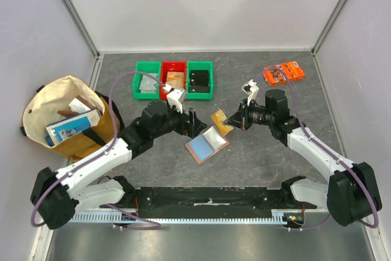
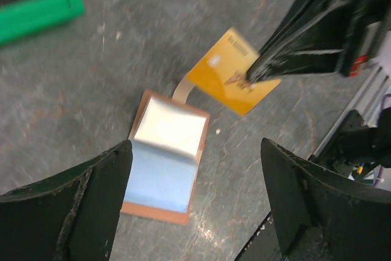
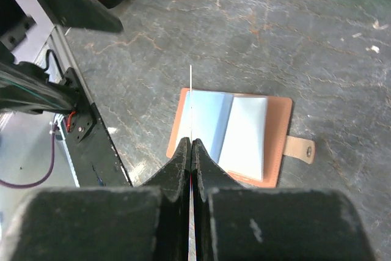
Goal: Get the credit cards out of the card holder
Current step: Place the credit card in the storage box.
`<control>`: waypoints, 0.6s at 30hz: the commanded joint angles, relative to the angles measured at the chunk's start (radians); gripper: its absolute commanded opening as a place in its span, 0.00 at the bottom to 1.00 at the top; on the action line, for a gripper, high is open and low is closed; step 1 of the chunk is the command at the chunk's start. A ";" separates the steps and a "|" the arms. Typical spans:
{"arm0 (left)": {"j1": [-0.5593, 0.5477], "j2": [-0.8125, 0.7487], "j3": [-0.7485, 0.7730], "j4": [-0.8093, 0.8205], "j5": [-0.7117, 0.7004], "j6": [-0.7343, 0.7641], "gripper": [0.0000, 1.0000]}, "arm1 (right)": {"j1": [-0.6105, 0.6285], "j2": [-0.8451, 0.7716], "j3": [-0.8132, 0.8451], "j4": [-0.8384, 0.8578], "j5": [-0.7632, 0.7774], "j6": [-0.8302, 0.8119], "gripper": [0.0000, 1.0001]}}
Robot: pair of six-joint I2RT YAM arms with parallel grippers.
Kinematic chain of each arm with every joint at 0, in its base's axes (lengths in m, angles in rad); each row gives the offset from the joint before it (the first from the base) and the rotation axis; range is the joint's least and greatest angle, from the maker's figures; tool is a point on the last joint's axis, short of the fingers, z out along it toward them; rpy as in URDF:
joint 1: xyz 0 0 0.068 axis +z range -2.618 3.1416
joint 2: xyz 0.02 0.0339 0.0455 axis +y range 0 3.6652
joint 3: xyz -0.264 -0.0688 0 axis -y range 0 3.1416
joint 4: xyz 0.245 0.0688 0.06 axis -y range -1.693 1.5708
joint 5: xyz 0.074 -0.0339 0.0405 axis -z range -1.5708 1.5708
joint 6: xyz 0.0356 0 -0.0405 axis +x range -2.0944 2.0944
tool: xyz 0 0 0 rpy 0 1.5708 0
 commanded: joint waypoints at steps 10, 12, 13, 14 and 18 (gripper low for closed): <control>0.006 -0.092 0.235 -0.242 0.424 0.522 0.92 | 0.096 -0.107 0.095 -0.005 -0.257 -0.185 0.02; 0.006 -0.088 0.244 -0.254 0.461 0.562 0.92 | 0.122 -0.110 0.100 -0.005 -0.271 -0.205 0.03; 0.006 -0.085 0.246 -0.256 0.469 0.573 0.92 | 0.135 -0.111 0.101 -0.004 -0.279 -0.214 0.03; 0.006 -0.088 0.246 -0.259 0.472 0.588 0.92 | 0.144 -0.113 0.104 -0.004 -0.285 -0.223 0.03; 0.006 -0.083 0.251 -0.280 0.531 0.640 0.86 | 0.184 -0.117 0.110 -0.004 -0.305 -0.248 0.03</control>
